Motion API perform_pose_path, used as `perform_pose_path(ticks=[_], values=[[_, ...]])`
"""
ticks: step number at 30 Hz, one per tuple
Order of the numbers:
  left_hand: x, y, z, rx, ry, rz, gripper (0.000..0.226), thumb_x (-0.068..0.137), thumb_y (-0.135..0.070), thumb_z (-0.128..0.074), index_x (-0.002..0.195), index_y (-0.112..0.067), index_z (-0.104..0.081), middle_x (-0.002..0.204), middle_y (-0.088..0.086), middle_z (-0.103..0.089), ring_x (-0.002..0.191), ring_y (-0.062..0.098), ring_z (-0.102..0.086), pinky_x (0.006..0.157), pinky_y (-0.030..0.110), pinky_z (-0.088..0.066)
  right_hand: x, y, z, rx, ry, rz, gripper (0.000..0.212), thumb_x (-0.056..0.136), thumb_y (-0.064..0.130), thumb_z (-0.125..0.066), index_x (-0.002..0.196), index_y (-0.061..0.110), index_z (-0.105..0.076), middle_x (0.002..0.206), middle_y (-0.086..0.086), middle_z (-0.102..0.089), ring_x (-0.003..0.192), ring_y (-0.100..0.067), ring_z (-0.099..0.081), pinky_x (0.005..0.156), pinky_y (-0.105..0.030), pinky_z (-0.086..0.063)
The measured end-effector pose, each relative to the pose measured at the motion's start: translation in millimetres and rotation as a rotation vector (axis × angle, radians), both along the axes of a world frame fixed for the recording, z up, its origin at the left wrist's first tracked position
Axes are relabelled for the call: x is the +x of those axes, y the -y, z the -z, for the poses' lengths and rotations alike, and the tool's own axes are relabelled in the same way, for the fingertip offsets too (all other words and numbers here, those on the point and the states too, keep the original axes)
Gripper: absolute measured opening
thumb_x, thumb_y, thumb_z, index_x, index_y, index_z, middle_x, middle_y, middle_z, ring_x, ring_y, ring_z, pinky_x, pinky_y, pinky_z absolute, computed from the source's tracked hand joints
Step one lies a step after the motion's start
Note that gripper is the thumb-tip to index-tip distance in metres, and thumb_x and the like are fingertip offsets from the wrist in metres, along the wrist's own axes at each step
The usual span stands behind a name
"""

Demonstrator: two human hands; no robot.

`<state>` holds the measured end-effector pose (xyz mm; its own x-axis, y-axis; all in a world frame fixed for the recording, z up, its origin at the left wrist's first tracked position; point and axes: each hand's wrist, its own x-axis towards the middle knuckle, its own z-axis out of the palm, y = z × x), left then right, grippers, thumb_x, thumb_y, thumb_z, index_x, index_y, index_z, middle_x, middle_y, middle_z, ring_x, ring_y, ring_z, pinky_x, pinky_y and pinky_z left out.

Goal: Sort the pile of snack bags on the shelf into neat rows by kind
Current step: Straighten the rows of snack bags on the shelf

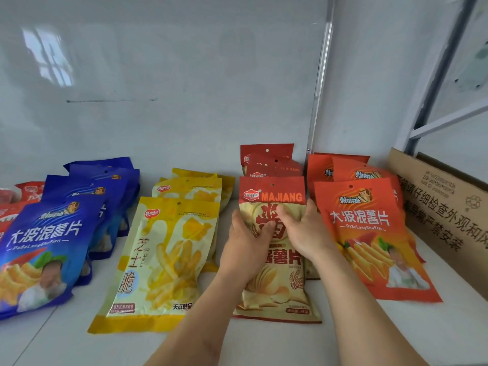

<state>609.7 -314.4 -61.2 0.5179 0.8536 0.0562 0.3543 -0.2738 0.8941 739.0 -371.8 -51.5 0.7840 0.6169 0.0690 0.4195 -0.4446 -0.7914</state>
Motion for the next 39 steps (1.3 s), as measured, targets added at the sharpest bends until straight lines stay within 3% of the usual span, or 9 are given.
perform_pose_path(ticks=[3, 9, 13, 17, 23, 26, 30, 34, 39], values=[[-2.9, 6.0, -2.2, 0.114, 0.005, -0.020, 0.094, 0.091, -0.062, -0.054, 0.158, -0.023, -0.001, 0.159, -0.001, -0.030, 0.142, 0.021, -0.038, 0.109, 0.045, -0.044, 8.5, -13.1, -21.8, -0.021, 0.118, 0.016, 0.092, 0.088, 0.074, -0.040, 0.158, 0.024, -0.009, 0.163, -0.005, -0.019, 0.148, -0.029, -0.024, 0.117, -0.053, -0.026], [-1.8, 18.8, -1.5, 0.290, -0.220, -0.011, 0.090, 0.094, -0.069, -0.039, 0.158, -0.028, 0.009, 0.168, 0.002, 0.008, 0.155, 0.025, 0.002, 0.122, 0.047, -0.016, 34.6, -59.7, -52.0, -0.157, 0.328, -0.117, 0.091, 0.084, 0.082, -0.030, 0.157, 0.031, -0.008, 0.166, -0.005, -0.008, 0.151, -0.031, -0.010, 0.118, -0.058, -0.018], [-0.4, 16.1, -1.1, 0.285, -0.270, 0.041, 0.088, 0.094, -0.068, -0.040, 0.158, -0.033, 0.010, 0.167, 0.001, 0.015, 0.154, 0.026, 0.004, 0.121, 0.047, -0.018, 47.3, -77.5, -48.7, -0.185, 0.179, -0.054, 0.100, 0.077, 0.088, -0.031, 0.157, 0.031, -0.009, 0.165, -0.006, -0.007, 0.149, -0.038, -0.016, 0.117, -0.059, -0.020], [-0.2, 7.3, -3.7, 0.289, -0.229, 0.048, 0.088, 0.094, -0.067, -0.044, 0.158, -0.036, 0.007, 0.166, -0.002, 0.015, 0.154, 0.026, -0.001, 0.121, 0.046, -0.023, 49.7, -83.9, -45.1, -0.050, 0.012, -0.007, 0.104, 0.079, 0.085, -0.039, 0.157, 0.022, -0.011, 0.162, -0.013, -0.014, 0.143, -0.038, -0.030, 0.114, -0.057, -0.029], [-0.9, -0.2, 3.3, 0.250, -0.204, 0.095, 0.087, 0.093, -0.065, -0.049, 0.156, -0.043, 0.007, 0.166, -0.009, 0.015, 0.153, 0.024, -0.012, 0.118, 0.041, -0.032, 54.3, -81.9, -40.6, -0.089, 0.113, -0.084, 0.100, 0.081, 0.085, -0.034, 0.157, 0.024, -0.012, 0.164, -0.004, -0.020, 0.147, -0.031, -0.027, 0.116, -0.057, -0.026], [-0.6, -5.4, 1.5, 0.242, -0.207, 0.122, 0.087, 0.092, -0.067, -0.049, 0.156, -0.046, 0.006, 0.165, -0.012, 0.017, 0.153, 0.024, -0.011, 0.117, 0.042, -0.035, 54.4, -81.7, -42.7, -0.161, 0.264, -0.080, 0.096, 0.083, 0.084, -0.030, 0.157, 0.027, -0.010, 0.165, -0.005, -0.009, 0.151, -0.031, -0.013, 0.119, -0.059, -0.016], [-3.9, 3.7, -2.6, 0.332, -0.308, 0.079, 0.084, 0.094, -0.068, -0.041, 0.155, -0.044, 0.012, 0.163, -0.005, 0.028, 0.154, 0.026, 0.012, 0.123, 0.045, -0.013, 52.5, -84.7, -46.6, -0.233, 0.449, -0.126, 0.087, 0.084, 0.085, -0.024, 0.156, 0.037, -0.013, 0.166, -0.001, 0.002, 0.152, -0.031, 0.000, 0.117, -0.059, -0.009], [-9.6, 26.2, -1.0, 0.557, -0.453, 0.077, 0.072, 0.097, -0.068, -0.028, 0.156, -0.045, 0.005, 0.164, -0.006, 0.026, 0.152, 0.026, 0.023, 0.122, 0.049, 0.000, 55.5, -91.3, -40.9, -0.308, 0.491, -0.170, 0.083, 0.083, 0.085, -0.022, 0.154, 0.043, -0.021, 0.166, 0.001, -0.003, 0.151, -0.032, -0.003, 0.117, -0.058, -0.009], [-10.4, 22.3, 6.4, 0.472, -0.559, 0.202, 0.070, 0.095, -0.072, -0.026, 0.156, -0.047, -0.001, 0.164, -0.014, 0.021, 0.152, 0.028, 0.015, 0.121, 0.054, -0.010, 55.5, -98.8, -34.9, -0.348, 0.489, -0.174, 0.082, 0.082, 0.086, -0.022, 0.152, 0.042, -0.027, 0.165, -0.001, -0.008, 0.148, -0.036, -0.017, 0.115, -0.060, -0.019]])
